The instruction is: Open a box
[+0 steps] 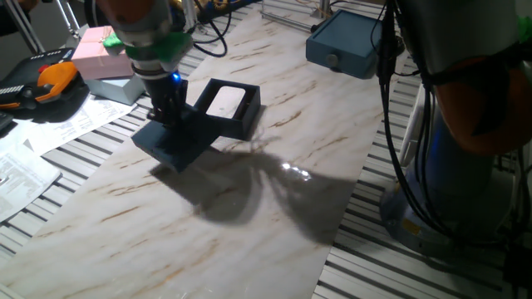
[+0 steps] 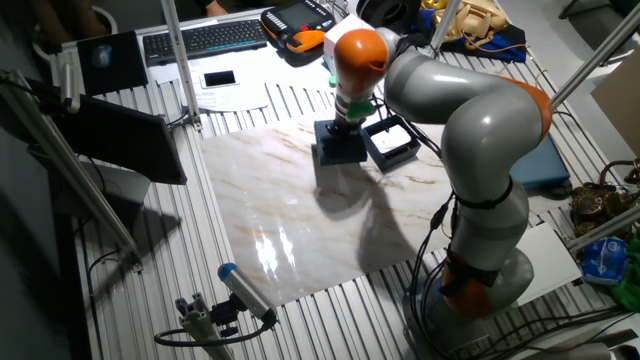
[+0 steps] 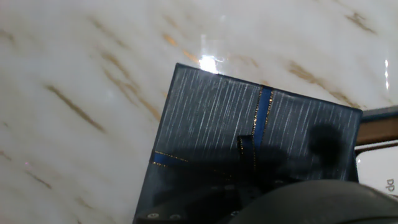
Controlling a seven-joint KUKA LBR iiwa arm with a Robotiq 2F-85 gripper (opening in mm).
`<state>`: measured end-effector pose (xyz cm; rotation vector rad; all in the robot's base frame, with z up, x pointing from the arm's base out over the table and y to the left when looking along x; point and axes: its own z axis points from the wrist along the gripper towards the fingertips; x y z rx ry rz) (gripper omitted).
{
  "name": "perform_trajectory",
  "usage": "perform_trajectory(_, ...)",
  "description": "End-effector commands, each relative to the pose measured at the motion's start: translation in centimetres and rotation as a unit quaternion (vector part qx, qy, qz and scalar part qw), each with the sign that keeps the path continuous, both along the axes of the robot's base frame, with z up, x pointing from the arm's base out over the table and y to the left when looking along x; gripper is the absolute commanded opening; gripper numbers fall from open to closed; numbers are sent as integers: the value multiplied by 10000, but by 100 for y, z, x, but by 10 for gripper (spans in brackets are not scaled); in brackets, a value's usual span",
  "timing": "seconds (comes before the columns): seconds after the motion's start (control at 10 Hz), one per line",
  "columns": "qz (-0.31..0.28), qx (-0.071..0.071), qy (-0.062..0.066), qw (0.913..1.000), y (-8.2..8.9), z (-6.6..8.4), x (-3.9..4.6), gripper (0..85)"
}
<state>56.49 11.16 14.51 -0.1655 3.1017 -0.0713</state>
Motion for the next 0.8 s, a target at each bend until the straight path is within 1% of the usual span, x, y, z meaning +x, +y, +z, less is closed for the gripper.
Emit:
perform_trajectory(0.0, 1174, 25, -4, 9931, 11, -36, -7, 0)
perform_trajectory(0.2, 1340, 22, 32, 9910, 43, -86, -35, 0)
perform_trajectory(0.3, 1355, 30, 39, 9908, 32, -93, -44, 0)
perform_trajectory(0.5, 1369, 1, 59, 9906, -21, -133, -58, 0)
perform_trajectory(0.6, 1331, -58, 66, 9911, -40, -161, -78, 0)
perform_trajectory(0.7, 1248, -66, 40, 9922, -48, -208, -106, 0)
